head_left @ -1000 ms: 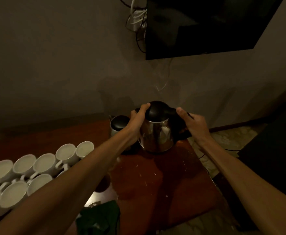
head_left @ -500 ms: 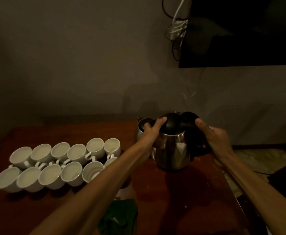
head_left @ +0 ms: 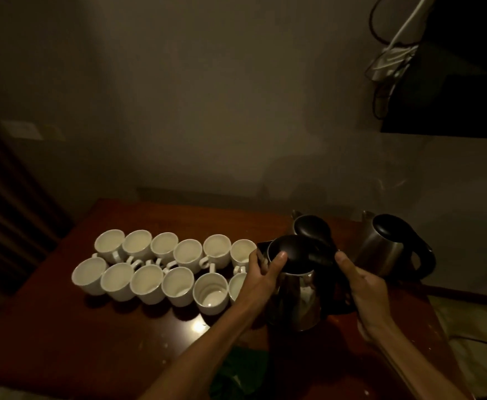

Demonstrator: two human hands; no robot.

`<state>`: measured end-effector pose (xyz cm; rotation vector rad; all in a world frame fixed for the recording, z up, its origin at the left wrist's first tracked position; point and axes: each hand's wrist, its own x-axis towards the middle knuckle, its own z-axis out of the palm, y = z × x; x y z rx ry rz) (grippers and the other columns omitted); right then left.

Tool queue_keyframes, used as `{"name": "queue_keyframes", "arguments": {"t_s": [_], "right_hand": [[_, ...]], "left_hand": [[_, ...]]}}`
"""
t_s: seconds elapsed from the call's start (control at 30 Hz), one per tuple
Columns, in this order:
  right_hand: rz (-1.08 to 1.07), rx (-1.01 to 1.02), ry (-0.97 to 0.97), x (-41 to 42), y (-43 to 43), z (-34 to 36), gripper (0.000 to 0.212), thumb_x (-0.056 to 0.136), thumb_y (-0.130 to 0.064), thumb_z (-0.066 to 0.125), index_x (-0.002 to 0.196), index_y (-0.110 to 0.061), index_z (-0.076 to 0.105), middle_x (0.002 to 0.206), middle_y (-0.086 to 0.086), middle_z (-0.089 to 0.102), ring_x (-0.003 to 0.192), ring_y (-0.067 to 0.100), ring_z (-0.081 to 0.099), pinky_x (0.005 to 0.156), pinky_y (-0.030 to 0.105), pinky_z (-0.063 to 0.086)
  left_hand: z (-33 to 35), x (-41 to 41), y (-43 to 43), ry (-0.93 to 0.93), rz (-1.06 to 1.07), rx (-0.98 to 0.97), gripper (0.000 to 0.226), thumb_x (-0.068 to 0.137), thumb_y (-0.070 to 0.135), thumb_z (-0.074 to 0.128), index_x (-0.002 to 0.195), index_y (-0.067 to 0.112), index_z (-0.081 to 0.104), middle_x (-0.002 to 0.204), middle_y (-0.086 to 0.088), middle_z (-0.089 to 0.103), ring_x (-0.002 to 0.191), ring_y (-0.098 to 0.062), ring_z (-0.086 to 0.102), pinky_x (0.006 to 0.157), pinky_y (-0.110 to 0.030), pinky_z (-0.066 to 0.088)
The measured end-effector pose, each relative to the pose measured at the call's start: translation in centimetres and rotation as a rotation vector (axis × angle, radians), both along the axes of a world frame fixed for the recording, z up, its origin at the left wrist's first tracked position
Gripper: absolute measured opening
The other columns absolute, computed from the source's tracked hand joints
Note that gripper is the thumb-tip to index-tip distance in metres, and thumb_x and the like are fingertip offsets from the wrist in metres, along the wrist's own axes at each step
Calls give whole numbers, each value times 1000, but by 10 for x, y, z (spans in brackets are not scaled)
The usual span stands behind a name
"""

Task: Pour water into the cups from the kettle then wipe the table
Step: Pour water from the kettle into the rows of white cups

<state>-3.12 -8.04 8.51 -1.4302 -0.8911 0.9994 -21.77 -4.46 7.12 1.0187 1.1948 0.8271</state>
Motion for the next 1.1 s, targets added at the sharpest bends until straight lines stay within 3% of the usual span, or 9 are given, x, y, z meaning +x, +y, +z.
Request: {"name": "queue_keyframes", "arguments": {"t_s": [0.1, 0.23, 0.37, 0.57, 0.77, 0.9, 1.03, 1.1], "right_hand": [[33, -10, -11, -20, 8, -4, 49, 84, -45, 66, 63, -1, 65, 42, -8, 50, 38, 2, 45, 52, 25, 34], [102, -15, -77, -45, 25, -2, 52, 78, -52, 65, 58, -4, 65, 49, -2, 56, 47, 9, 52, 56, 24, 42], [159, 8, -120, -65, 37, 1, 65, 77, -53, 63, 62, 11, 61, 49, 1, 51, 43, 8, 46, 48, 12, 39], [207, 3, -146, -79, 43, 9, 54, 81, -50, 62, 53, -6, 51, 37, -14, 42, 35, 0, 39, 42, 7, 33], [213, -5, -155, -75, 32, 13, 60, 81, -48, 64, 62, 8, 59, 47, -3, 49, 39, 2, 45, 44, 7, 37], [190, -32, -143, -71, 17, 19, 51, 79, -47, 63, 49, -6, 51, 40, -11, 44, 36, 0, 42, 42, 9, 36], [188, -54, -137, -72, 6, 21, 47, 78, -48, 62, 46, -15, 53, 40, -8, 47, 38, 3, 44, 50, 21, 37], [194, -65, -134, -73, 2, 20, 51, 77, -55, 67, 41, -20, 55, 41, -6, 49, 39, 4, 46, 53, 24, 38]], "left_hand": [[-6, -20, 4, 10, 49, -28, 102, 81, 76, 53, 159, 28, 9, 164, -5, 25, 149, -30, 29, 113, -42, 32], [-18, -44, 9, 2, 166, -20, 131, 48, 99, 59, 157, 37, 18, 163, -4, 30, 147, -28, 33, 118, -55, 31], [-15, -65, 12, -54, 249, -13, 114, 66, 83, 64, 157, 30, 21, 159, -1, 36, 141, -20, 38, 110, -41, 37], [-23, -80, 15, -47, 280, -25, 135, 44, 98, 62, 156, 34, 22, 161, -5, 34, 145, -26, 37, 118, -51, 34], [-18, -75, 7, -82, 272, -41, 132, 47, 95, 62, 157, 32, 24, 156, -3, 42, 141, -24, 42, 115, -45, 37], [-18, -69, -2, -60, 228, -73, 132, 47, 98, 60, 156, 33, 25, 156, -3, 43, 142, -27, 42, 115, -50, 36], [-19, -68, -8, -132, 239, -137, 99, 70, 75, 59, 149, 19, 41, 141, -4, 57, 125, -21, 56, 87, -28, 48], [-21, -68, -10, -125, 239, -130, 115, 60, 89, 63, 148, 19, 43, 139, -5, 59, 124, -21, 57, 88, -28, 49]]}}
